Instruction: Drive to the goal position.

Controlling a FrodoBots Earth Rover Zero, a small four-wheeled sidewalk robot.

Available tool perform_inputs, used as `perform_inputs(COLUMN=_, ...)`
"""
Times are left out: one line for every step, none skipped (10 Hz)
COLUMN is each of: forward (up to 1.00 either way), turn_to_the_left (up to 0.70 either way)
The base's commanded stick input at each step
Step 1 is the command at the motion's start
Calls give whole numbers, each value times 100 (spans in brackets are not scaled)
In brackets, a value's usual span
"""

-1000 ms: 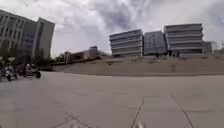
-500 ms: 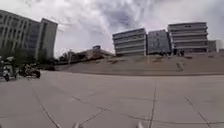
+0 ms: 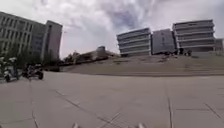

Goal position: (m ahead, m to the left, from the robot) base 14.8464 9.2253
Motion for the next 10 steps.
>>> perform_inputs(forward=70, turn_to_the_left=0)
perform_inputs(forward=70, turn_to_the_left=0)
perform_inputs(forward=70, turn_to_the_left=0)
perform_inputs(forward=70, turn_to_the_left=0)
perform_inputs(forward=70, turn_to_the_left=0)
perform_inputs(forward=70, turn_to_the_left=1)
perform_inputs(forward=70, turn_to_the_left=4)
perform_inputs(forward=70, turn_to_the_left=12)
perform_inputs(forward=70, turn_to_the_left=13)
perform_inputs(forward=70, turn_to_the_left=13)
